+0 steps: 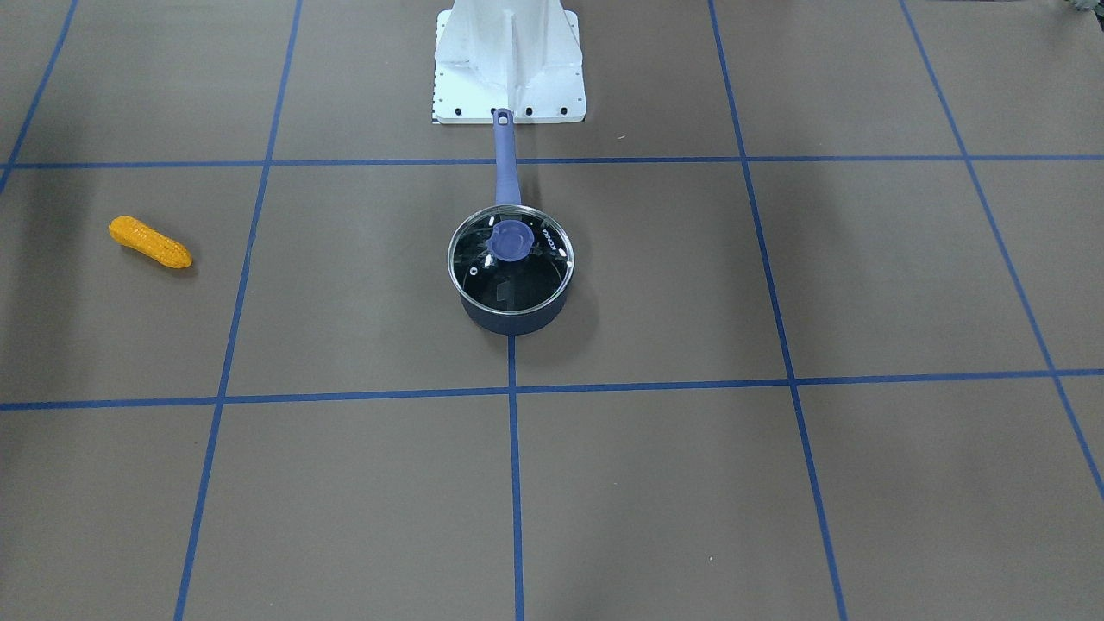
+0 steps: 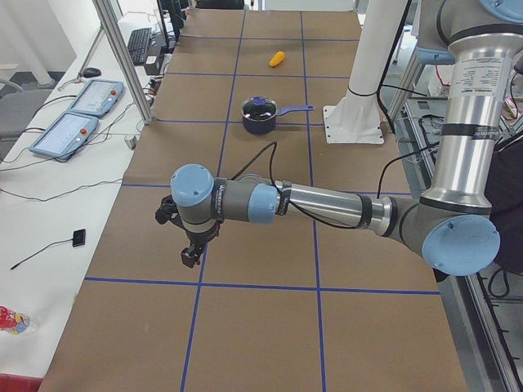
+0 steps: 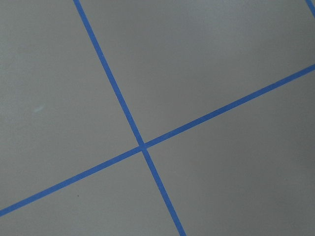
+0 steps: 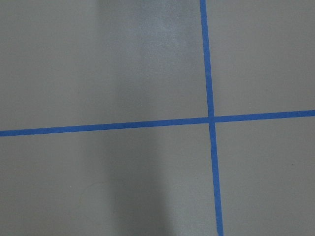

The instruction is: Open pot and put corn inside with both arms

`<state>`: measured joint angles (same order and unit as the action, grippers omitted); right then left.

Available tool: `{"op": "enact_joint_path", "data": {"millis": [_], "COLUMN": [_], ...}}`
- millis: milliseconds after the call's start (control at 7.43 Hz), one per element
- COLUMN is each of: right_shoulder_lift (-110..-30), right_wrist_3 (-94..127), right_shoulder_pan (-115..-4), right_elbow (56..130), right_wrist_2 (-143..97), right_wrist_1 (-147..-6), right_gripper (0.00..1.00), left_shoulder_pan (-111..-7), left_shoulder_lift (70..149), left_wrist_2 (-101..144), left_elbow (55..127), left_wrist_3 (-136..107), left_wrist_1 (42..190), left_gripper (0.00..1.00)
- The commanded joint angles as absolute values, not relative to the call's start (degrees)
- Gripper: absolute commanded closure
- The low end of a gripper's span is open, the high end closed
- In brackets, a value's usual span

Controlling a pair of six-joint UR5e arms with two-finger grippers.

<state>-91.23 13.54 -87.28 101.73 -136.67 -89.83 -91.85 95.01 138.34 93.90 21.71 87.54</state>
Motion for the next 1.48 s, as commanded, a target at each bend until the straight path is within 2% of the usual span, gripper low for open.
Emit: {"op": "enact_joint_path", "data": {"millis": [0, 269, 538, 673, 942, 1346], "right_shoulder_lift": [-91.1, -91.1, -90.3, -90.4, -90.1, -94.4], "right_wrist_3": [13.1, 13.7, 16.4, 21.4, 31.1, 33.6], "right_shoulder_pan": [-87.3, -87.3, -80.5, -77.4, -71.3, -61.0], "right_elbow": [101.6, 99.4, 98.5, 100.3, 102.3, 108.3], "right_wrist_2": [-136.7, -137.5, -140.9, -141.0, -139.2, -133.3], "right_wrist_1": [-89.8, -82.1, -79.4, -76.1, -68.1, -68.1], "right_gripper": [0.00, 0.00, 0.00, 0.00, 0.00, 0.00], "left_shoulder_pan": [-91.8, -91.8, -91.5, -90.6, -82.0, -69.0], "left_shoulder_lift": [95.1, 97.4, 107.9, 110.3, 110.9, 115.6], "left_wrist_2": [138.3, 139.6, 139.8, 139.9, 139.8, 139.0], "left_elbow": [93.9, 93.9, 96.1, 98.7, 106.5, 113.7], "left_wrist_3": [21.7, 19.9, 15.0, 9.2, -7.2, -30.1], "left_wrist_1": [87.5, 85.7, 70.9, 68.2, 68.2, 68.5], "left_gripper": [0.02, 0.02, 0.02, 0.02, 0.02, 0.02]}}
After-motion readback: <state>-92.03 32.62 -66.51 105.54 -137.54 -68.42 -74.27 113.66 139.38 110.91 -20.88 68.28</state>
